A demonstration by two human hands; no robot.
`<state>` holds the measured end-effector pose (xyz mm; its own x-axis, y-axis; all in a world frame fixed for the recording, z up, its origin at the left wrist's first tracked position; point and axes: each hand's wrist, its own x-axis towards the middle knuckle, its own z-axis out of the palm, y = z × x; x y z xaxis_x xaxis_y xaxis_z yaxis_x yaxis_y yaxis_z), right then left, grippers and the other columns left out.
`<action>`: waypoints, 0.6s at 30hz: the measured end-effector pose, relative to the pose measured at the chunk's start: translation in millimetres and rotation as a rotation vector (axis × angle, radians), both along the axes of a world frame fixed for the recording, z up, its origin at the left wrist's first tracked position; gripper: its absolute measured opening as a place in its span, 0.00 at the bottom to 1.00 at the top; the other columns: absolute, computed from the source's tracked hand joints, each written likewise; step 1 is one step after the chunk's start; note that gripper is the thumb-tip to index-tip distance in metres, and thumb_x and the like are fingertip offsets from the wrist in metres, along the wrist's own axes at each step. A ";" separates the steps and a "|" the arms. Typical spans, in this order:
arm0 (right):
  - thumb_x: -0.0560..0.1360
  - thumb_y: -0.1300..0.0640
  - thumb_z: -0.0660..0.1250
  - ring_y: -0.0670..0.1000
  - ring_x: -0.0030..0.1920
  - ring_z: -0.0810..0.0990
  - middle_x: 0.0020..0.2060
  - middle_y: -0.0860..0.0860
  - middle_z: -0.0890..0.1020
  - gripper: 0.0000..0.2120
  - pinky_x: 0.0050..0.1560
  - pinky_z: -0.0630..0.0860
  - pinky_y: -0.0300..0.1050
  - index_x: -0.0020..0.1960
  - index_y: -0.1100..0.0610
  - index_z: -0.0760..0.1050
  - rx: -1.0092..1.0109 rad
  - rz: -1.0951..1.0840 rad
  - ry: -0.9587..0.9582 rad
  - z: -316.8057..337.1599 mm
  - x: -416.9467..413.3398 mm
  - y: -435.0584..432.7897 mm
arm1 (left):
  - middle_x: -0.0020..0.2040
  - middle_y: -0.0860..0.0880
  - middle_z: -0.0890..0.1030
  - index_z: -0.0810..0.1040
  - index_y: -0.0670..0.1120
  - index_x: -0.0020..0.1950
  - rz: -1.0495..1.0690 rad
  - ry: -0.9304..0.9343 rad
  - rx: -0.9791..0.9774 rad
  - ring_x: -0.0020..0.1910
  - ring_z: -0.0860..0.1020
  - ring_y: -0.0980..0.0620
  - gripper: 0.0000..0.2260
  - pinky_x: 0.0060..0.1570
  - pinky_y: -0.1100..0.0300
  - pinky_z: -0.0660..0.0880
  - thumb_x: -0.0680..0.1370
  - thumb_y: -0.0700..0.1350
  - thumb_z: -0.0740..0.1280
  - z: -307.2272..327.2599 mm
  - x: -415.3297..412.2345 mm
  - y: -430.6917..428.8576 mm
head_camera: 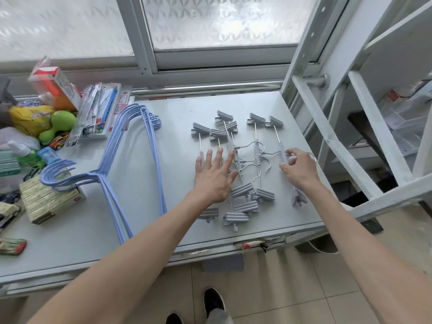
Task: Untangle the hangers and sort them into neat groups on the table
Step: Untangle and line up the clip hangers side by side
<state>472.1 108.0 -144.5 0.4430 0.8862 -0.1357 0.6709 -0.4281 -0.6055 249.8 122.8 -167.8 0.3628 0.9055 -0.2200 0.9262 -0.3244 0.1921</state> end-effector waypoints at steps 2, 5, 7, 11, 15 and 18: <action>0.72 0.62 0.71 0.52 0.43 0.75 0.35 0.53 0.77 0.19 0.47 0.65 0.36 0.62 0.61 0.77 0.010 0.045 0.025 1.3 -4.8 3.2 | 0.80 0.50 0.40 0.37 0.57 0.79 0.023 -0.026 -0.028 0.78 0.39 0.44 0.25 0.74 0.41 0.40 0.84 0.57 0.43 -1.1 6.8 1.6; 0.70 0.64 0.73 0.50 0.40 0.75 0.34 0.52 0.76 0.19 0.47 0.67 0.36 0.60 0.64 0.78 0.056 0.031 0.114 1.6 -10.8 5.9 | 0.80 0.49 0.44 0.43 0.57 0.80 0.092 -0.121 -0.035 0.78 0.41 0.43 0.24 0.74 0.40 0.41 0.84 0.58 0.44 3.1 16.2 2.5; 0.69 0.63 0.74 0.50 0.39 0.75 0.32 0.51 0.76 0.19 0.48 0.69 0.37 0.59 0.64 0.79 0.062 0.019 0.131 -0.2 -12.2 6.4 | 0.80 0.46 0.49 0.48 0.57 0.80 0.096 -0.154 0.027 0.78 0.43 0.42 0.27 0.73 0.39 0.40 0.82 0.61 0.48 5.8 19.6 2.0; 0.70 0.58 0.74 0.54 0.46 0.78 0.41 0.53 0.79 0.19 0.49 0.69 0.39 0.60 0.60 0.76 -0.041 0.091 0.052 4.3 -9.7 7.8 | 0.80 0.45 0.50 0.52 0.59 0.79 -0.014 -0.146 0.032 0.78 0.42 0.45 0.29 0.71 0.34 0.39 0.79 0.63 0.53 4.2 18.5 2.9; 0.70 0.43 0.71 0.61 0.68 0.65 0.66 0.60 0.64 0.33 0.68 0.64 0.52 0.67 0.60 0.66 -0.253 0.168 -0.172 12.5 -22.8 9.7 | 0.80 0.48 0.52 0.56 0.52 0.78 -0.017 -0.219 0.057 0.78 0.44 0.50 0.31 0.71 0.35 0.38 0.78 0.61 0.58 0.6 14.7 3.3; 0.67 0.38 0.73 0.60 0.70 0.58 0.66 0.59 0.58 0.45 0.70 0.61 0.53 0.71 0.62 0.57 -0.346 0.239 -0.143 13.9 -40.9 8.9 | 0.79 0.49 0.56 0.52 0.48 0.79 0.027 -0.265 0.057 0.78 0.48 0.51 0.33 0.73 0.40 0.37 0.79 0.63 0.54 0.3 14.1 1.5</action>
<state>431.2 116.8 -130.7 0.2671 0.8791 -0.3947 0.8420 -0.4121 -0.3480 263.9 124.4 -167.5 0.3760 0.9240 -0.0690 0.8546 -0.3170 0.4113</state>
